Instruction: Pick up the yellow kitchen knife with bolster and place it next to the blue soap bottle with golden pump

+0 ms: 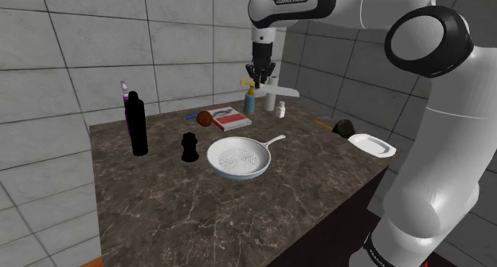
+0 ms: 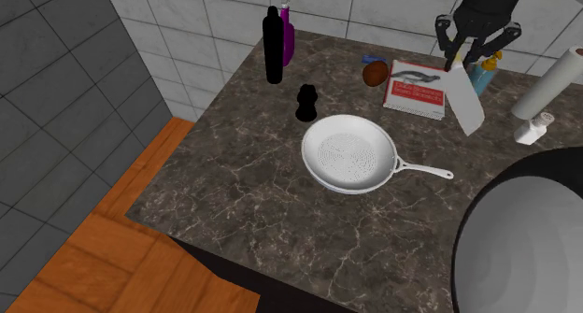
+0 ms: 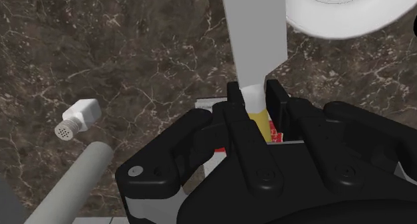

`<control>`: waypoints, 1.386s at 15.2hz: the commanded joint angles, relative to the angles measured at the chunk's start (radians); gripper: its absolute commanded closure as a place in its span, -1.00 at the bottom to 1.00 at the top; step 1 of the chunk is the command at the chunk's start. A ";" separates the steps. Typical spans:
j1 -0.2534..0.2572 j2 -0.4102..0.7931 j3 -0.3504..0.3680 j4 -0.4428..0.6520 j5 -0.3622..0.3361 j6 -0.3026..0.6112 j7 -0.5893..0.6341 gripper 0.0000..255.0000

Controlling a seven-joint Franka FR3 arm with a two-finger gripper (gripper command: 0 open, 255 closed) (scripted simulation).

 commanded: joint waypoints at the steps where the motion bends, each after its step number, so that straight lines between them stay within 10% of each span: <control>1: -0.026 0.016 -0.018 0.019 0.001 0.001 -0.046 1.00; 11: -0.144 0.184 -0.093 0.255 0.004 -0.052 -0.248 1.00; 21: -0.239 0.482 -0.136 0.715 0.009 -0.203 -0.406 1.00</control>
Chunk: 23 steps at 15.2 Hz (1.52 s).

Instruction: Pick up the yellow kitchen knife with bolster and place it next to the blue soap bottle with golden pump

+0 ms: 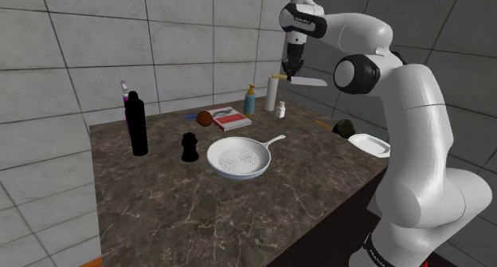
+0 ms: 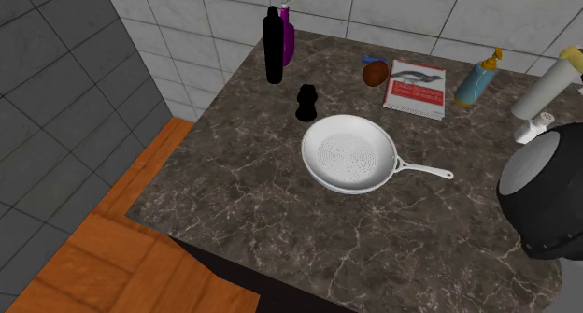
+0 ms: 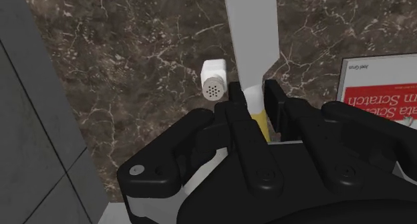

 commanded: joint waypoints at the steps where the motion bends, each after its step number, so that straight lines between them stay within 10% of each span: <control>1: -0.009 -0.024 0.000 -0.060 0.002 0.036 -0.005 1.00; 23: -0.023 -0.121 0.002 -0.518 0.002 0.396 0.018 1.00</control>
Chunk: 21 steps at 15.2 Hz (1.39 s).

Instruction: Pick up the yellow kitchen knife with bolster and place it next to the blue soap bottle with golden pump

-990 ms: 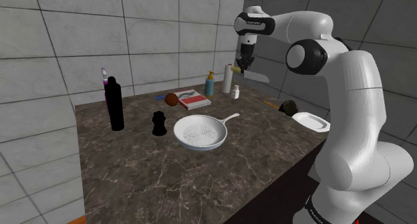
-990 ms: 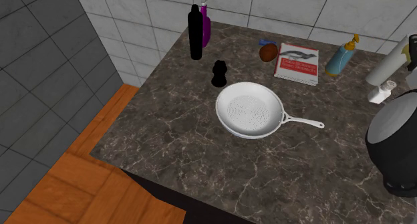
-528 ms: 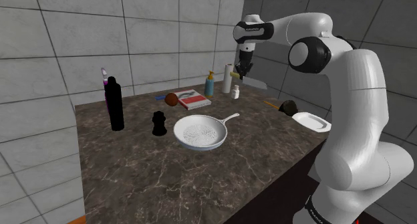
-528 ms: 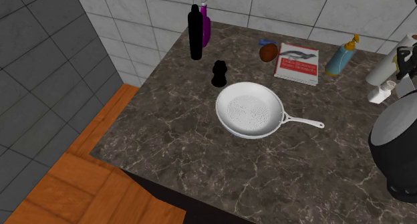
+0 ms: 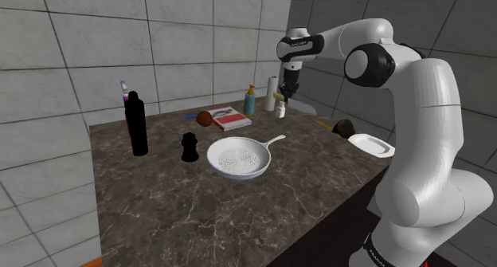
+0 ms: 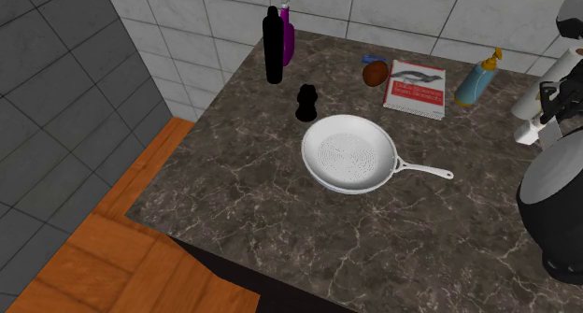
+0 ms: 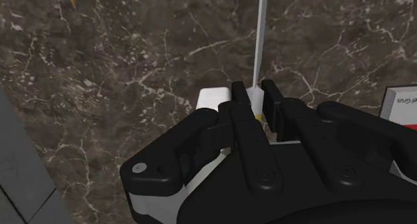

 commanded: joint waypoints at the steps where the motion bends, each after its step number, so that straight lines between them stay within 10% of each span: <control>1: 0.000 0.001 0.000 -0.026 -0.001 0.027 0.002 1.00; 21: -0.002 0.067 -0.004 -0.193 -0.011 0.260 0.020 1.00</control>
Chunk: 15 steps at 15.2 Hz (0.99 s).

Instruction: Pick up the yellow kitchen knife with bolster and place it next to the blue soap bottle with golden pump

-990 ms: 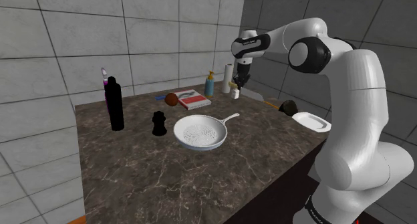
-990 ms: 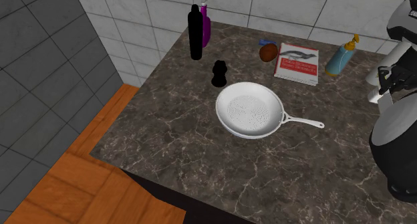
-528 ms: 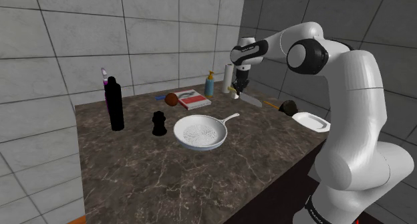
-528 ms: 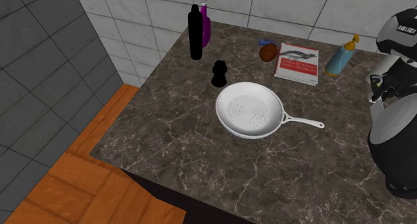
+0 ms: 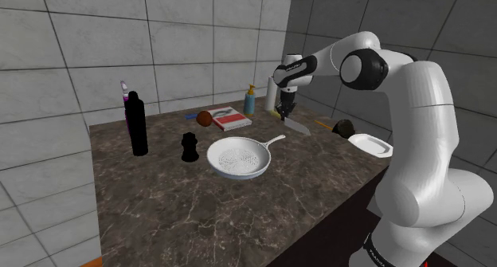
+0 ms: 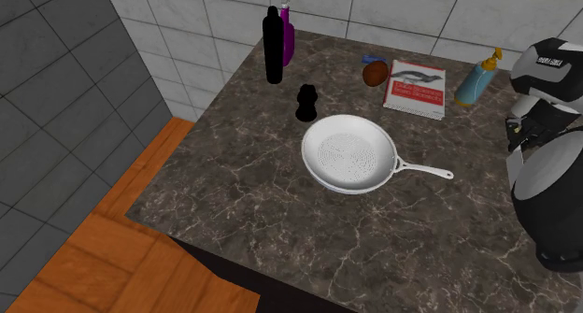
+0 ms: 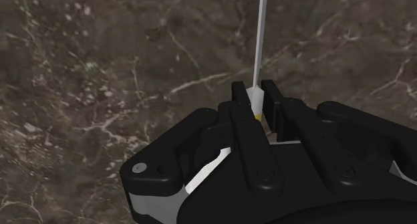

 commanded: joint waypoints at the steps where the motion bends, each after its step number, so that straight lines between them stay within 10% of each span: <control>1: 0.001 0.010 0.000 0.001 -0.001 0.010 0.001 1.00; 7: 0.001 0.010 0.000 0.001 -0.001 0.010 0.001 1.00; 8: 0.000 0.011 0.000 0.002 -0.001 0.009 0.001 -1.00; 15: 0.002 -0.017 0.002 0.025 0.002 -0.042 -0.001 -1.00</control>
